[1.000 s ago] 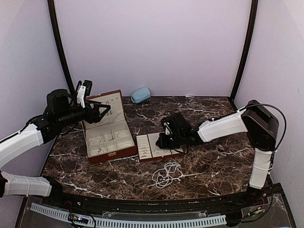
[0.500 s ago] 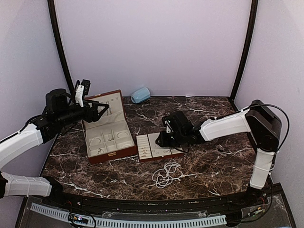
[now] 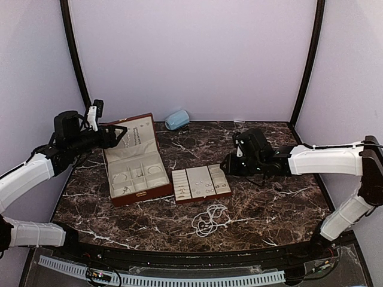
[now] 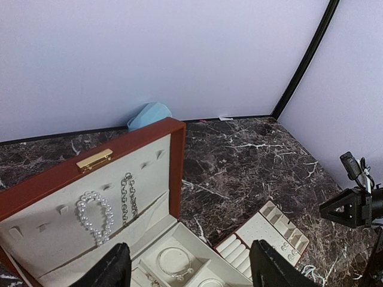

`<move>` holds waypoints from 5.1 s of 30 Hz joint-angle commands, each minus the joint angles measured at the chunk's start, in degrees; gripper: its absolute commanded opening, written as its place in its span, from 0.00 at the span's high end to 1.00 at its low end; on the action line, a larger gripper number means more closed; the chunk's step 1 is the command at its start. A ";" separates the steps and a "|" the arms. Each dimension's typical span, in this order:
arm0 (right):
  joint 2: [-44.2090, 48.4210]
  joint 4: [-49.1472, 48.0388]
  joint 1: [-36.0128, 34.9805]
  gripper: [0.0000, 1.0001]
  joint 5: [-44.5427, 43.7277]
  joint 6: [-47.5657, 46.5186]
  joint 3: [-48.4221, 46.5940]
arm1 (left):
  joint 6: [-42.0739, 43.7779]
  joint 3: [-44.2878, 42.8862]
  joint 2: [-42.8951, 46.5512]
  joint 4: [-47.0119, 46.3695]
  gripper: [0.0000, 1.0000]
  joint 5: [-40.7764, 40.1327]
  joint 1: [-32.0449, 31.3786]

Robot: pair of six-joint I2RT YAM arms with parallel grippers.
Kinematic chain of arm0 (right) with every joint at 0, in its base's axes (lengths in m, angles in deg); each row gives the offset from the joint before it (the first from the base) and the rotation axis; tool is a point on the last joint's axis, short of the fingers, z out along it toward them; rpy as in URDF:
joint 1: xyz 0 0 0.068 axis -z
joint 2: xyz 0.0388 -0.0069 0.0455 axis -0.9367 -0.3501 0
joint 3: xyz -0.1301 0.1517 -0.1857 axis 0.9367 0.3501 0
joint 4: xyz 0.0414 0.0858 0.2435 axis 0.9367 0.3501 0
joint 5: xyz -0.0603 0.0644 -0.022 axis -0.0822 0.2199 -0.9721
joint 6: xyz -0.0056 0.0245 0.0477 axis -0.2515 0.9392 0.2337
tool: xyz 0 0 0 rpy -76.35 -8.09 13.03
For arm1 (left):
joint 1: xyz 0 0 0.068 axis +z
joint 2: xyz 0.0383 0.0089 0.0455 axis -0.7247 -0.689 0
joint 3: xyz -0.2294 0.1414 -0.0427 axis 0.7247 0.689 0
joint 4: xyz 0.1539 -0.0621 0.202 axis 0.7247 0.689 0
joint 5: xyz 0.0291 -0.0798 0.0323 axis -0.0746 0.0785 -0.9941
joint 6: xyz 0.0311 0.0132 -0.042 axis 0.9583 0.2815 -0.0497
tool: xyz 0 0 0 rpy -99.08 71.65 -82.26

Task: Organize the mixed jewelry
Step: Position the necklace at the center of the board, then pick up the necklace from the center of the board.

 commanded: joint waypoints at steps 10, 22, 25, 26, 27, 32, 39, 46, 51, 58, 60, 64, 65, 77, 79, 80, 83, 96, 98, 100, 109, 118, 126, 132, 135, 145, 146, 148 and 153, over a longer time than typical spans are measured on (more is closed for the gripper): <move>16.92 28.76 13.58 0.61 -8.86 -0.23 8.70 | 5.05 -6.65 1.21 9.88 0.26 -6.47 0.57; 16.77 27.65 33.45 0.68 1.09 -5.05 9.62 | 6.14 -2.56 6.14 6.85 0.26 -9.71 0.62; 15.57 26.10 37.60 0.67 5.41 -6.17 10.12 | 5.95 -1.51 8.44 5.63 0.26 -10.05 0.63; 14.64 25.83 37.92 0.67 6.03 -6.62 10.09 | 5.98 -1.36 9.01 5.28 0.26 -9.93 0.65; 13.54 25.58 37.97 0.67 6.38 -7.19 9.91 | 5.96 -1.40 9.16 5.34 0.26 -9.87 0.61; 7.66 24.22 37.83 0.66 9.42 -8.65 9.67 | 5.34 -1.95 9.10 6.02 0.26 -8.71 0.64; 3.05 23.57 34.86 0.71 4.48 -9.06 8.61 | 5.30 -1.70 9.76 5.90 0.26 -8.69 0.66; 1.82 25.60 32.26 0.76 0.98 -7.47 7.89 | 5.00 -1.70 9.26 5.81 0.26 -8.13 0.64; 3.25 24.53 32.03 0.76 0.63 -5.39 9.56 | 4.82 -1.76 8.87 5.56 0.26 -7.58 0.63; 2.48 20.47 30.18 0.71 3.80 -5.54 11.19 | 4.77 -1.72 8.70 5.55 0.26 -7.45 0.61; 2.34 20.18 29.74 0.70 3.49 -5.31 11.11 | 4.71 -1.70 8.70 5.58 0.26 -7.43 0.61; 1.86 21.12 29.20 0.68 1.06 -4.87 11.06 | 4.60 -1.61 8.83 5.55 0.26 -7.38 0.65; 1.82 21.33 29.12 0.68 0.51 -4.69 11.17 | 4.60 -1.61 8.86 5.57 0.26 -7.40 0.61; -0.87 19.39 27.64 0.73 -0.44 -3.57 11.85 | 4.42 -1.35 8.96 5.41 0.26 -7.20 0.64; -1.77 19.57 26.24 0.76 -1.00 -3.55 11.13 | 4.47 -1.34 8.89 5.40 0.26 -7.21 0.66; -2.01 19.65 25.60 0.78 -1.08 -3.46 10.87 | 4.50 -1.34 8.88 5.45 0.26 -7.23 0.62; -2.14 19.47 23.12 0.81 -1.00 -2.61 10.30 | 4.51 -1.27 8.79 5.44 0.26 -7.29 0.62; -3.54 19.90 7.27 0.84 5.26 -0.88 0.26 | 4.62 -0.81 7.66 5.17 0.26 -6.96 0.65; -3.22 20.42 5.92 0.84 5.90 -0.75 -0.56 | 4.82 -0.51 7.62 4.58 0.26 -6.14 0.62; -2.14 20.75 5.61 0.84 6.43 -0.55 -0.75 | 4.92 -0.06 7.55 3.94 0.26 -5.00 0.61; 1.88 29.27 8.38 0.81 -6.07 -3.16 1.87 | 5.03 0.58 7.12 2.07 0.27 -0.94 0.57; 0.19 27.88 10.68 0.71 -5.34 -16.92 3.16 | 5.21 0.68 7.25 2.18 0.27 -1.59 0.57; -3.82 27.00 10.73 0.71 -6.07 -22.35 1.83 | 5.37 0.76 7.30 2.33 0.27 -2.49 0.57; -5.88 26.23 10.73 0.71 -7.85 -25.08 0.58 | 5.39 0.59 7.13 2.40 0.27 -2.62 0.57; -7.74 25.91 10.73 0.72 -8.03 -25.77 0.51 | 5.39 0.61 7.12 2.41 0.27 -2.77 0.57; -10.30 24.74 10.72 0.71 -6.94 -26.38 1.18 | 5.39 0.51 6.86 2.42 0.27 -2.99 0.57; -10.65 24.82 10.75 0.71 -6.72 -26.36 1.15 | 5.39 0.50 6.86 2.42 0.27 -2.96 0.57; -11.08 24.82 10.43 0.71 -6.61 -26.11 1.09 | 5.39 0.50 6.85 2.42 0.27 -3.00 0.57; -10.77 24.84 10.29 0.84 -7.22 -23.44 0.99 | 5.39 0.54 6.94 2.34 0.27 -3.07 0.57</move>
